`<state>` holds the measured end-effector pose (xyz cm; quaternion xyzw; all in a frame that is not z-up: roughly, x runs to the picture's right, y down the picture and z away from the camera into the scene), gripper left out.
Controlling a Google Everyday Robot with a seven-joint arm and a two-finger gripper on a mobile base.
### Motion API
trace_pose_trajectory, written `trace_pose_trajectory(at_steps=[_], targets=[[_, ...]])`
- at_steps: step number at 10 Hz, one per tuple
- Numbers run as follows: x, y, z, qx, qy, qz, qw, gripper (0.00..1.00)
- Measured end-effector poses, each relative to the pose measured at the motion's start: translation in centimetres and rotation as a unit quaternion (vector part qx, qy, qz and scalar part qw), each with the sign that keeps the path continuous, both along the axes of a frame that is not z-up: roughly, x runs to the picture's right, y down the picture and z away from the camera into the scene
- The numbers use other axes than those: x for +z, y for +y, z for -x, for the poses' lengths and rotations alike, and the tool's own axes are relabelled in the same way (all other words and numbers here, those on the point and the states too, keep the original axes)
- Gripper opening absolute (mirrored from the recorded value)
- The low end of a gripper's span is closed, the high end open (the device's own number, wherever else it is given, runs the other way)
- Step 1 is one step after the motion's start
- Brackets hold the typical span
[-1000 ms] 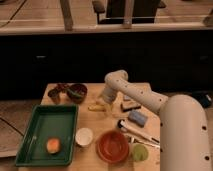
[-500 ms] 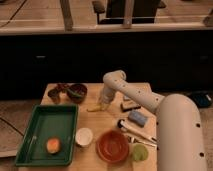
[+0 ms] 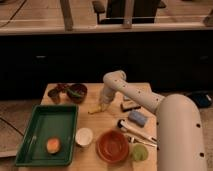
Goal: Place banana in table surface
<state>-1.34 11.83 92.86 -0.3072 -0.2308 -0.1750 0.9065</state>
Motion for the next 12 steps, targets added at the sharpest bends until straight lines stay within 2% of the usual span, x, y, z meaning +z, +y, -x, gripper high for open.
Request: trace_pose_trajectory(at_steps=[3, 7, 10, 12], targets=[[-0.3, -0.5, -0.3, 0.000, -0.004, -0.004, 1.0000, 0.00], [-3.2, -3.3, -0.8, -0.008, -0.022, -0.017, 0.9996, 0.00], [-4.5, -4.2, -1.1, -0.021, -0.039, -0.020, 0.9988, 0.00], [-7.2, -5.8, -1.3, -0.039, -0.055, -0.024, 0.9974, 0.00]])
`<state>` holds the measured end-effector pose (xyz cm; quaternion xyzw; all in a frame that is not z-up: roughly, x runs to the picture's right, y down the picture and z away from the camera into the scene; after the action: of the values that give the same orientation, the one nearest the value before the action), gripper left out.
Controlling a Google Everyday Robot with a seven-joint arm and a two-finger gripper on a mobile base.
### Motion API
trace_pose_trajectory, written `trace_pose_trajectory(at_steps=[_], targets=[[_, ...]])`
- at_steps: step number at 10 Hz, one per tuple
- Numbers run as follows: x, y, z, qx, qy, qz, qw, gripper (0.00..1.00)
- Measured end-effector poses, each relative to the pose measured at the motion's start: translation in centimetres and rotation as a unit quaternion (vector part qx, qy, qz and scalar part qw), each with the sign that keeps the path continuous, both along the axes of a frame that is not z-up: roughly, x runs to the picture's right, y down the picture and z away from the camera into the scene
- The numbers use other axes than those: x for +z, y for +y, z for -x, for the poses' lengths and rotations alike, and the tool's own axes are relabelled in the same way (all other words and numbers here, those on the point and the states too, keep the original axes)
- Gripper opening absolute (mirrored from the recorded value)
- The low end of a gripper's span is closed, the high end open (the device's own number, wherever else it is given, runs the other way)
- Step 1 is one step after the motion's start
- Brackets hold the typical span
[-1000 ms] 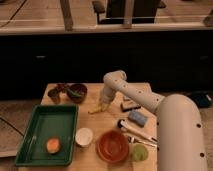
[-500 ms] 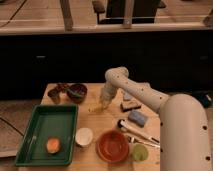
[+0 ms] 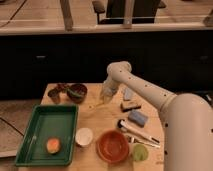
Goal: Place banana in table surface
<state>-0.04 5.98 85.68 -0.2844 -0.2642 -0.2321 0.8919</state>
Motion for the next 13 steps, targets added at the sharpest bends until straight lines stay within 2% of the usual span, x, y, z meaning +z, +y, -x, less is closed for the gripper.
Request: trace_pose_trajectory(at_steps=[2, 4, 5, 8, 13], targets=[[-3.5, -1.9, 0.0, -0.030, -0.022, -0.011, 0.9993, 0.00], [-5.3, -2.5, 0.1, -0.056, -0.039, -0.019, 0.9975, 0.00], [-5.8, -2.6, 0.3, -0.069, -0.048, -0.023, 0.9962, 0.00], [-6.2, -2.9, 1.0, -0.084, -0.059, -0.029, 0.9943, 0.00], [-6.5, -3.4, 1.9, -0.092, -0.065, -0.038, 0.9929, 0.00]])
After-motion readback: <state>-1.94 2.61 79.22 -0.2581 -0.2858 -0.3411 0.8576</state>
